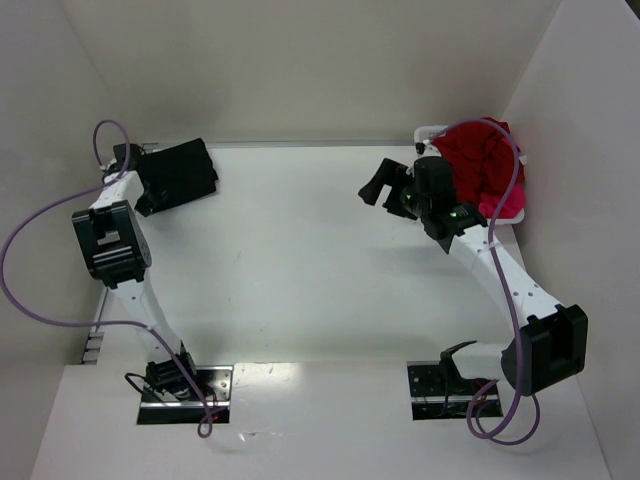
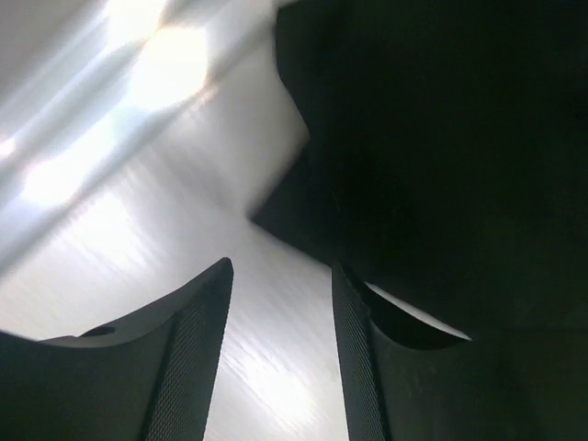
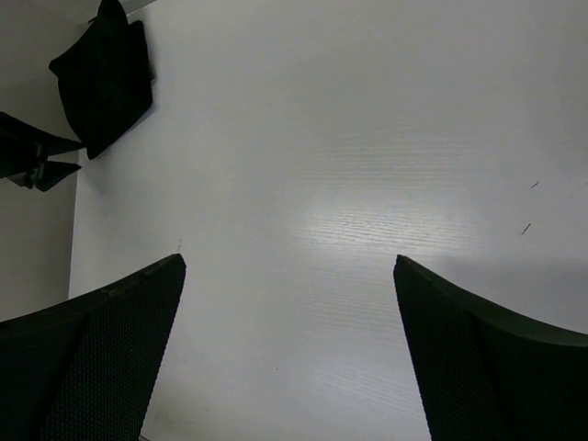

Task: Fold and stack the t-shirts
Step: Put the neatly folded tshirt into the corner of the board with the left arm

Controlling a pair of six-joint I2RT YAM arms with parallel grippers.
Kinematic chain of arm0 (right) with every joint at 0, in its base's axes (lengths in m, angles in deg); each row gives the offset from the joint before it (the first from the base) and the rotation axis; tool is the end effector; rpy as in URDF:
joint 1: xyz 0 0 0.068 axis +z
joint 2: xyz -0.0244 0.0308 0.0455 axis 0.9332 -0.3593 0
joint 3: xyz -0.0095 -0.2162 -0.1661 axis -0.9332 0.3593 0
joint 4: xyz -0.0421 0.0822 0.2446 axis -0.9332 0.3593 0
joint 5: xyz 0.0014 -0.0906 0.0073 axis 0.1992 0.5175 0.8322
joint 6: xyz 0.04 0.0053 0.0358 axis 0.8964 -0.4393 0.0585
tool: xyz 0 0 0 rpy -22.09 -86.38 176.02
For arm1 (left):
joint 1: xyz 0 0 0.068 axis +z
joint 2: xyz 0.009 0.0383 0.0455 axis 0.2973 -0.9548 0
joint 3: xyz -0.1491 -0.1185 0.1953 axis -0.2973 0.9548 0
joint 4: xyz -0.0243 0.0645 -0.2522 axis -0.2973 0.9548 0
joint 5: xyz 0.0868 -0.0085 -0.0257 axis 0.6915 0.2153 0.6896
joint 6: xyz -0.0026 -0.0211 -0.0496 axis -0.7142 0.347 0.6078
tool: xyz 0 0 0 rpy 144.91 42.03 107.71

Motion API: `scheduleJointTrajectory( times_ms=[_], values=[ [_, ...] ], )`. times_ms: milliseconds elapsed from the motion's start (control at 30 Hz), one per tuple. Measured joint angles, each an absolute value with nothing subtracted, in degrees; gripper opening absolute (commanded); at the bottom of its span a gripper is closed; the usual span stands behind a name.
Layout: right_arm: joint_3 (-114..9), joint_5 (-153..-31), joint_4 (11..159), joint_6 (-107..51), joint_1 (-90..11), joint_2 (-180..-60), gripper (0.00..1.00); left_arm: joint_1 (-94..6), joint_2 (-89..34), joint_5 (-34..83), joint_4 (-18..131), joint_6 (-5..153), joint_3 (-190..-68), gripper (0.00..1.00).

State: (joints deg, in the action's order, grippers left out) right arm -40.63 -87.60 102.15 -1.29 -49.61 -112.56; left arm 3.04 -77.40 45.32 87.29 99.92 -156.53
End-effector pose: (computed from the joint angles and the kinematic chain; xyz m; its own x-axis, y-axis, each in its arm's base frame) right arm 0.2766 0.0994 0.3330 -0.5783 0.3824 -0.7206 -0.0764 0.8540 0.5146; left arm 0.4491 0.1745 0.1892 -0.3260 -0.7574 -0.5658 -0.8279 0.5177 -0.2159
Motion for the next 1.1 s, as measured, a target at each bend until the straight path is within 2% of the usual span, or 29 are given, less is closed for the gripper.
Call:
scheduleJointTrajectory(
  times_ms=[167,267,633,1100],
  values=[
    [-40.6,-87.9,101.6,-1.3,-49.6,-112.6,1.0,1.8,-66.4,40.7,79.1,109.9,-141.8,0.56],
    [-40.6,-87.9,101.5,-1.3,-49.8,-112.6,1.0,1.3,-64.5,40.0,76.6,115.7,-137.8,0.56],
    [-40.6,-87.7,101.4,-1.3,-50.1,-112.5,1.0,0.5,-65.7,38.8,67.5,127.9,-133.9,0.56],
    [-41.5,-87.4,101.4,-1.3,-51.1,-116.2,1.0,-0.1,-71.1,46.2,70.1,132.0,-138.9,0.56]
  ],
)
